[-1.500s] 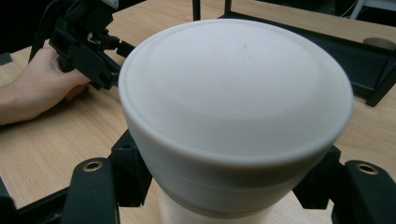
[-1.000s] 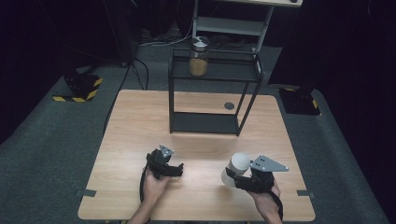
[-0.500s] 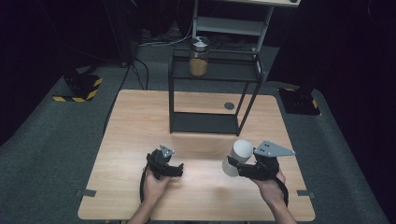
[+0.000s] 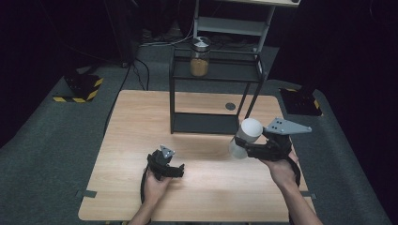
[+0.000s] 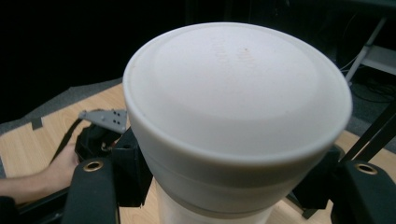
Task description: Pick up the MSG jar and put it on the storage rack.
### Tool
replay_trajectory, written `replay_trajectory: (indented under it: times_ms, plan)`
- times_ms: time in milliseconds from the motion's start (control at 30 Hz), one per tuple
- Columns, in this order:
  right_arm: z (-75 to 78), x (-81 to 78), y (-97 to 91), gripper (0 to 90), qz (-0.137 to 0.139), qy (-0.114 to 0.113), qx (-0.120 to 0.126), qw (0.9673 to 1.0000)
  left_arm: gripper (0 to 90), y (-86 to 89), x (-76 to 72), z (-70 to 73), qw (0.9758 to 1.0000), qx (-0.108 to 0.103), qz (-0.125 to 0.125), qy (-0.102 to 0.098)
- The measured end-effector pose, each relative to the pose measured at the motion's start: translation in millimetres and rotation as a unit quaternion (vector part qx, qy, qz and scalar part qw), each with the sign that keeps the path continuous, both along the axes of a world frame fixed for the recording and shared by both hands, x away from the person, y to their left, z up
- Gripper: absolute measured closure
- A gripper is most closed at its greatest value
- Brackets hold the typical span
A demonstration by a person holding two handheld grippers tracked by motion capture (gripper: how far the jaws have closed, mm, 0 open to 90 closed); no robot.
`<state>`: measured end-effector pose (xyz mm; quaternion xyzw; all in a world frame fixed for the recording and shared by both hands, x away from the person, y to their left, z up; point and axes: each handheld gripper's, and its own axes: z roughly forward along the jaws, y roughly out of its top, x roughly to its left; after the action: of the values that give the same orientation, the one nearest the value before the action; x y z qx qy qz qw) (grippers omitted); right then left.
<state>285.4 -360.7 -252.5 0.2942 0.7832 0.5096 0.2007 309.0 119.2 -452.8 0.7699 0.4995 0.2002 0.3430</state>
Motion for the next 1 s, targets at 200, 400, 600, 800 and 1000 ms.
replay_trajectory:
  times_ms: [200,400,600,800,1000]
  plan:
    - [23.1,4.6,-1.5,34.5,-0.003,-0.008,-0.004,1.0000,1.3,-0.4,-0.1,0.1,1.0000,0.001,0.000,0.000]
    - [42.4,11.1,-3.8,34.5,-0.005,-0.014,-0.003,0.9999,1.7,-0.5,-0.3,0.0,1.0000,0.001,0.001,-0.001]
    - [56.3,17.3,-3.2,34.5,-0.007,-0.019,-0.002,0.9998,1.8,-0.8,-0.5,-0.1,1.0000,0.001,0.002,-0.001]
    - [70.2,23.1,1.9,34.5,-0.004,-0.024,-0.009,0.9997,1.8,-0.8,-0.4,0.2,1.0000,0.002,0.001,-0.001]
    - [83.7,32.6,4.9,34.5,0.000,-0.026,-0.003,0.9997,1.9,-0.6,-0.6,-0.2,1.0000,0.000,0.002,-0.001]
